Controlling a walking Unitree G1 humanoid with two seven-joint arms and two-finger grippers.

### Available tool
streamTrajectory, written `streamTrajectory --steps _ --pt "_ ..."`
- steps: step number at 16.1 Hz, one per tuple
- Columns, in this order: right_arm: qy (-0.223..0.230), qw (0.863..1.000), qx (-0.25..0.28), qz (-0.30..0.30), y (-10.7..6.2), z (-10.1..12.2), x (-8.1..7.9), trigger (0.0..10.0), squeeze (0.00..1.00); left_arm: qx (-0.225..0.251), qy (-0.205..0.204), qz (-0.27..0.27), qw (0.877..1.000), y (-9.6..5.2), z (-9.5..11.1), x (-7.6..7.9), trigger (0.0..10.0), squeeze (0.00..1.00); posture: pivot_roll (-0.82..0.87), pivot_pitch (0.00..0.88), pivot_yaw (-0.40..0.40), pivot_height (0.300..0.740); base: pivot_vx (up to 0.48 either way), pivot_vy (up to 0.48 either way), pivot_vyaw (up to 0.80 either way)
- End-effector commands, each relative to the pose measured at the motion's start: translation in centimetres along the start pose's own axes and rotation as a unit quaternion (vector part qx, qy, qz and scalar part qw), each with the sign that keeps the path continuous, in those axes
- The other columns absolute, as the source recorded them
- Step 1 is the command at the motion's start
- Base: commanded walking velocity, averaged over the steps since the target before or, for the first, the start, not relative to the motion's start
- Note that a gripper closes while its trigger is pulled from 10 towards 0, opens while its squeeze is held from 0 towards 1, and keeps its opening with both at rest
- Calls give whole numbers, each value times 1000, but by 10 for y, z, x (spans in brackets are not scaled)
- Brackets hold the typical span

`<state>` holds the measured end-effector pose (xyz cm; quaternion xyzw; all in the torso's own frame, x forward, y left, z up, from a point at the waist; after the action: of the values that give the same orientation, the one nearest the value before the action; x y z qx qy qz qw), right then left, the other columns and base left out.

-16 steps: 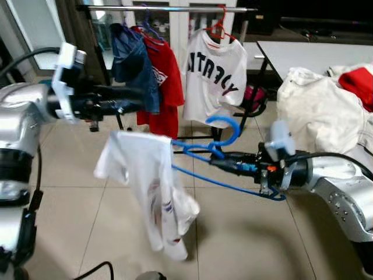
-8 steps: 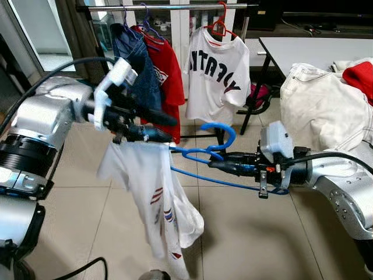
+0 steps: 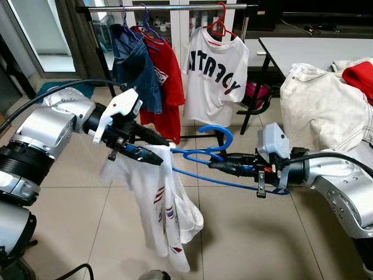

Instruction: Hang hanger

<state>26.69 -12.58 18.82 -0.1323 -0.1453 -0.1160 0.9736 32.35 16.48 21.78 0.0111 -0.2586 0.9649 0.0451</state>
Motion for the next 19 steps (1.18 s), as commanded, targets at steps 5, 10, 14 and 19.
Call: streamTrajectory --steps 5,10,14,19 --pt "-27 999 22 -1 3 13 4 10000 0 -27 21 -1 999 1 -5 0 0 0 -114 0 77 740 0 0 0" --pt "-26 999 31 1 3 15 3 10000 0 -26 51 -1 998 6 2 -3 0 0 -115 0 76 740 0 0 0" --pt "-24 999 33 -2 3 15 4 10000 0 -18 52 6 998 6 3 -4 0 0 -115 0 77 740 0 0 0" --pt "0 999 36 -16 1 13 6 10000 1000 -5 35 35 999 0 0 -8 0 0 -119 0 73 740 0 0 0"
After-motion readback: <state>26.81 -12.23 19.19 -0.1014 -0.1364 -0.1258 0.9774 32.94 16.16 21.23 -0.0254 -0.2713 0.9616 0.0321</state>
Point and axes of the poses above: a point about 5 cm out from each wrist's last joint towards the gripper, its own y axis pointing out of the wrist towards the gripper, its own z axis along the axis of the wrist's last joint, x = y × z, the point moved 2 cm from there along y, pointing out of the wrist towards the gripper, and after that the axes turned 9 degrees about -y, right-handed, at the moved point
